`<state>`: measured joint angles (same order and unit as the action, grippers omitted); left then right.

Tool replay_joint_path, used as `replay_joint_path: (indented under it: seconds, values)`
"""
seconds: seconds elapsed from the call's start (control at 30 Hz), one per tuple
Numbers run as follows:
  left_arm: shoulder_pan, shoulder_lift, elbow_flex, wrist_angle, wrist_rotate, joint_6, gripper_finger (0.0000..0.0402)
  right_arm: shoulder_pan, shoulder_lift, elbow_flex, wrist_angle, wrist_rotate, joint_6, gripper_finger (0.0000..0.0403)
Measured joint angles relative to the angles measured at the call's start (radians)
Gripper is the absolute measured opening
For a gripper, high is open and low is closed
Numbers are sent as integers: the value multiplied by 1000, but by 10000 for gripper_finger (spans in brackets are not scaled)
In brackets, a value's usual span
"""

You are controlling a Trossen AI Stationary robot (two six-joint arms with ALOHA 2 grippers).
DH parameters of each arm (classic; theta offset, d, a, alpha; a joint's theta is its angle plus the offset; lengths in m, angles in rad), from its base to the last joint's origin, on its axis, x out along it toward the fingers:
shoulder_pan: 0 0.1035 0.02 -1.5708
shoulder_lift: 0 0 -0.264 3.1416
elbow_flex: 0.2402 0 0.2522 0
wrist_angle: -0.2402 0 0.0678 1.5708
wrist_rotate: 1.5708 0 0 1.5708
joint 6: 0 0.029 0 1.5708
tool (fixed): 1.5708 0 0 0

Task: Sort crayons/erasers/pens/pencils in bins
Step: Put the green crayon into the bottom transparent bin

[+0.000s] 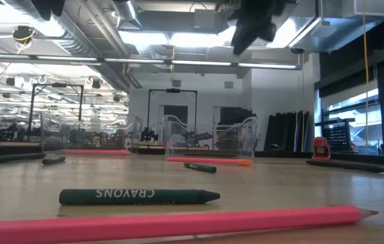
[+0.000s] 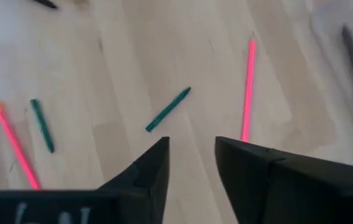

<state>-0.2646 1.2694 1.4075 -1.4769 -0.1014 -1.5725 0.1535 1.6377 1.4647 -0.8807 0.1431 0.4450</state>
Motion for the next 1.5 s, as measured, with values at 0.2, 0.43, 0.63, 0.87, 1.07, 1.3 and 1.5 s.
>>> replay_joint_path:
  seconds: [0.2,0.43,0.63,0.87,1.07,1.3,1.5]
  values:
    - [0,0,0,0,-19,-22,84,0,119,0,6,-16,110,130]
    - [0,0,0,0,-39,-23,84,0,230,0,49,-109,258,130]
    - [0,0,0,1,-38,53,84,-4,321,0,202,-204,336,130]
    - [0,0,0,9,-37,135,84,-7,378,0,264,-216,362,130]
    - [0,0,0,21,-36,195,84,-8,381,0,272,-115,375,130]
    - [0,0,0,24,-35,222,84,-12,419,0,292,-111,388,130]
    - [0,0,0,24,-35,223,84,-20,477,0,298,-109,388,130]
